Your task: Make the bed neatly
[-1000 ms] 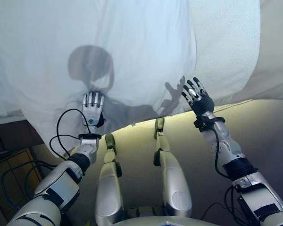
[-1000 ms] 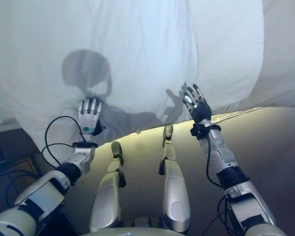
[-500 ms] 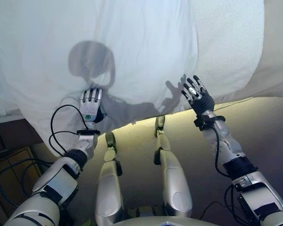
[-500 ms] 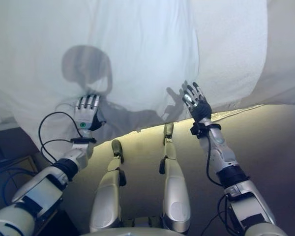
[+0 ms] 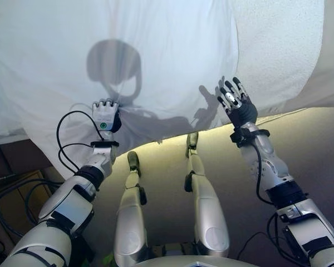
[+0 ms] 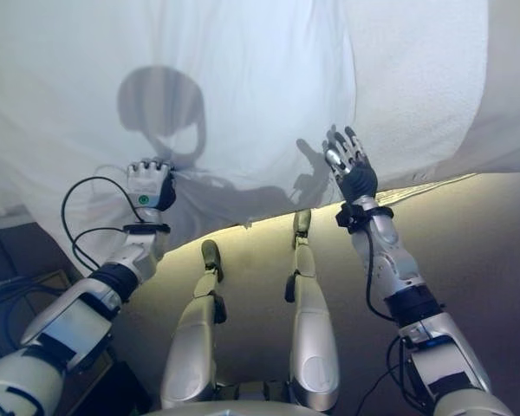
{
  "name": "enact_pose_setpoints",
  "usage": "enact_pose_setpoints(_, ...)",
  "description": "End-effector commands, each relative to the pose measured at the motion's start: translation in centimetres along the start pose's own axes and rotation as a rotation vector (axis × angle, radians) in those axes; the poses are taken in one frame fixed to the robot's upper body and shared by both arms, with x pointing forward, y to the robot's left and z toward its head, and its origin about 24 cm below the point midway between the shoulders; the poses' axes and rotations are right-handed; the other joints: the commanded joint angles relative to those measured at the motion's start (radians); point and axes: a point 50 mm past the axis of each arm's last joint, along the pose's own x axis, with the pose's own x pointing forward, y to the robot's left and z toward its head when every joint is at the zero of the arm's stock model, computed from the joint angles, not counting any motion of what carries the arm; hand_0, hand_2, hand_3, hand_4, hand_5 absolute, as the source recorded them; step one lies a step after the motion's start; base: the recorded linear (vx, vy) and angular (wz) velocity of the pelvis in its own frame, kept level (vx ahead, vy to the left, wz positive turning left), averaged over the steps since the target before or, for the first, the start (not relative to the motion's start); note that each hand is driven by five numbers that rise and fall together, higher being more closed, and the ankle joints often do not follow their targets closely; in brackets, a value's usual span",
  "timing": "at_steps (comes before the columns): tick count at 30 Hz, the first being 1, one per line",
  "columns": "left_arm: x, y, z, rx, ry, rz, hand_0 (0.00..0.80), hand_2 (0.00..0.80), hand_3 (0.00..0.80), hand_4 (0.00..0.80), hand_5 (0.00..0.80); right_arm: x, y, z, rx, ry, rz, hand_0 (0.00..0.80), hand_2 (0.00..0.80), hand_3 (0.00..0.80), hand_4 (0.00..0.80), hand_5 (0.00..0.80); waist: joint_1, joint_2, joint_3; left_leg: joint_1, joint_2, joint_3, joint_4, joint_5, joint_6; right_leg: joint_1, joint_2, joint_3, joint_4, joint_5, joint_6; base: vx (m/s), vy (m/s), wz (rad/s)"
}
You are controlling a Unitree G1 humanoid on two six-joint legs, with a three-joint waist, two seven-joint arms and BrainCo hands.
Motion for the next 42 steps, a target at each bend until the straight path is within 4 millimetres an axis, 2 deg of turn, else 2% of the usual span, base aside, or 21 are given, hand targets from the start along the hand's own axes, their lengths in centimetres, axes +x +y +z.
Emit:
enact_pose_setpoints(1, -0.5, -0.2, -2.0, -0.006, 0.104, -0.008, 0.8, 0.8, 0.8, 0.8, 0.8, -0.7, 1.0, 2.3, -0.019, -0.105, 0.061, 0.0, 0.0, 0.0, 0.0, 0.0, 0.02, 0.037, 0.003, -0.093, 0.039, -0.131, -0.111, 0.243, 0.008, 0.029, -0.141, 0.005, 0.149, -0.057, 0.215, 0.0, 0.0, 0.0)
enact_pose_setpoints(6, -1.1, -0.6, -1.7, -0.055, 0.11, -0.027, 0.8, 0.8, 0.8, 0.8, 0.8, -1.0, 1.0, 1.9, 0.006, -0.099, 0.045, 0.0, 0.0, 0.0, 0.0, 0.0, 0.027, 0.044, 0.003, -0.064, 0.034, -0.134, -0.108, 0.234, 0.011, 0.056, -0.152, -0.001, 0.151, -0.061, 0.217, 0.002, -0.009, 0.0)
enact_pose_setpoints(12, -3.5, -1.9, -2.0, -0.077, 0.126, -0.09, 0.8, 0.8, 0.8, 0.8, 0.8, -2.2, 0.3, 0.3, 0.041, -0.063, 0.014, 0.0, 0.0, 0.0, 0.0, 0.0, 0.046, 0.05, -0.017, 0.003, 0.027, -0.138, -0.096, 0.203, 0.016, 0.126, -0.168, -0.027, 0.16, -0.082, 0.221, 0.023, -0.053, 0.06)
enact_pose_setpoints(19, -5.9, -3.1, -4.7, -0.02, 0.21, -0.207, 0.8, 0.8, 0.8, 0.8, 0.8, -2.9, -1.0, -1.5, 0.032, 0.01, -0.014, 0.0, 0.0, 0.0, 0.0, 0.0, 0.058, 0.077, -0.068, 0.056, 0.019, -0.137, -0.074, 0.171, 0.02, 0.177, -0.191, -0.045, 0.189, -0.119, 0.219, 0.044, 0.012, 0.07)
enact_pose_setpoints(28, -8.9, -4.1, -6.5, 0.054, 0.206, -0.33, 0.8, 0.8, 0.8, 0.8, 0.8, -3.3, -2.5, -1.6, 0.01, 0.055, -0.054, 0.0, 0.0, 0.0, 0.0, 0.0, 0.062, 0.116, -0.128, 0.124, 0.004, -0.129, -0.09, 0.152, 0.024, 0.238, -0.21, -0.064, 0.187, -0.143, 0.217, 0.029, 0.046, 0.09)
enact_pose_setpoints(35, -12.7, -4.1, -10.4, 0.093, 0.292, -0.443, 0.8, 0.8, 0.8, 0.8, 0.8, -4.7, -4.1, -2.4, 0.034, 0.066, -0.091, 0.0, 0.0, 0.0, 0.0, 0.0, 0.076, 0.114, -0.21, 0.211, 0.0, -0.101, -0.109, 0.122, 0.025, 0.362, -0.205, -0.11, 0.118, -0.146, 0.213, 0.071, -0.046, 0.01)
enact_pose_setpoints(42, -19.9, -4.6, -12.7, 0.157, 0.342, -0.65, 0.8, 0.8, 0.8, 0.8, 0.8, -6.4, -7.2, -3.2, -0.03, 0.18, -0.149, 0.0, 0.0, 0.0, 0.0, 0.0, 0.081, 0.155, -0.324, 0.325, -0.013, -0.089, -0.092, 0.081, 0.028, 0.481, -0.22, -0.116, 0.113, -0.186, 0.201, 0.217, 0.097, 0.01)
